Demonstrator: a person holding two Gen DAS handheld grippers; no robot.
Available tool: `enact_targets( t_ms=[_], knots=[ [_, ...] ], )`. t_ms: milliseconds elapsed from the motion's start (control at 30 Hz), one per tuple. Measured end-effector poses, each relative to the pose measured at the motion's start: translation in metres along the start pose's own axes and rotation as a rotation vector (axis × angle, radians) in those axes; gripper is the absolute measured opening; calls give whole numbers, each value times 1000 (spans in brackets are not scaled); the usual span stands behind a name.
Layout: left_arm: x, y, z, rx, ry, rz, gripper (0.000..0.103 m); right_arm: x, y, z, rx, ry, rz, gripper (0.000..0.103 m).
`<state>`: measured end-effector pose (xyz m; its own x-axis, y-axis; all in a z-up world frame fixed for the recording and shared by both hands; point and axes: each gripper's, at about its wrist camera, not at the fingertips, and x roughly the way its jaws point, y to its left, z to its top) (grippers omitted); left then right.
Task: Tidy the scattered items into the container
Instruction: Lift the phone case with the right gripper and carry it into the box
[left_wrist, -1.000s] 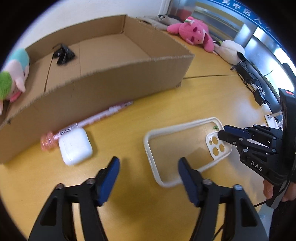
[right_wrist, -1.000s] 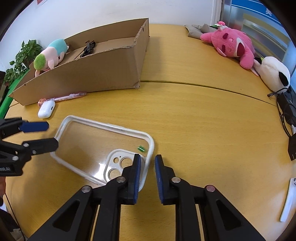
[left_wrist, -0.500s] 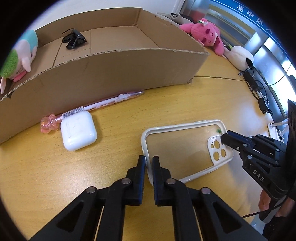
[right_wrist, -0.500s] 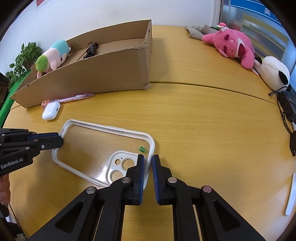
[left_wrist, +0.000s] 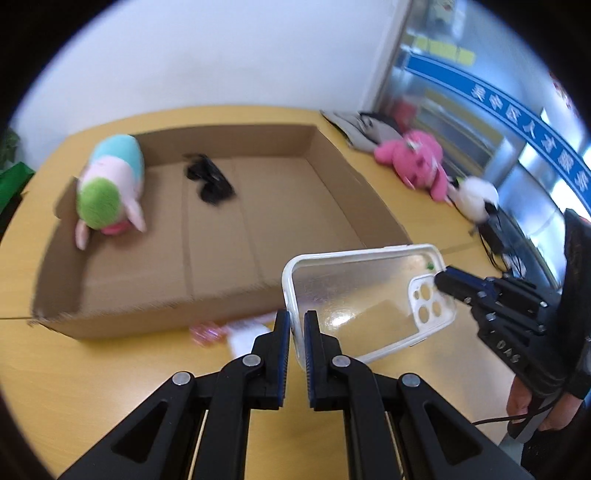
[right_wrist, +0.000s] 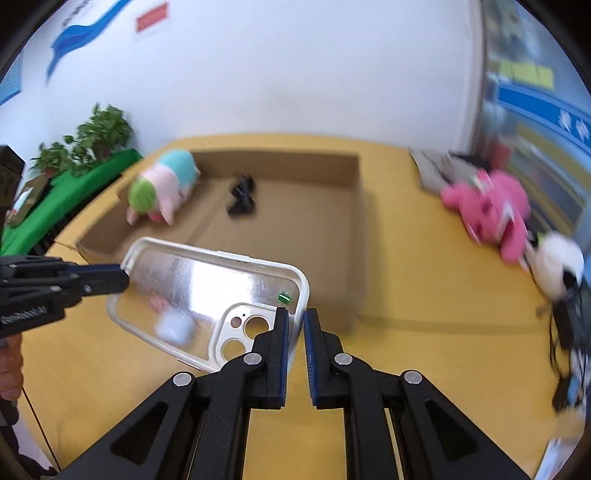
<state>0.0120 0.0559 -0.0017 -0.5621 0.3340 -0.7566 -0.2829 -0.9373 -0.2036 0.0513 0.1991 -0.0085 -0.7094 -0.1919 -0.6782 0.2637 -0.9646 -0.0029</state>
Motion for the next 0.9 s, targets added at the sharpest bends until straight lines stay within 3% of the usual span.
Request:
enact_targets(
  t_ms=[300, 500, 733, 900],
  knots=[
    [-45, 77, 54, -57, -75, 61, 6, 30, 52, 85, -34, -41, 142, 10],
    [-47, 123, 71, -81, -47, 114, 6, 56, 85, 125, -29, -14, 199, 10],
    [-30, 168, 79, -95, 11, 123, 6, 88, 108, 148, 9, 32, 232, 9],
    [-7, 192, 81, -92, 74, 118, 5, 123, 117, 140, 31, 105, 222, 9]
  ],
)
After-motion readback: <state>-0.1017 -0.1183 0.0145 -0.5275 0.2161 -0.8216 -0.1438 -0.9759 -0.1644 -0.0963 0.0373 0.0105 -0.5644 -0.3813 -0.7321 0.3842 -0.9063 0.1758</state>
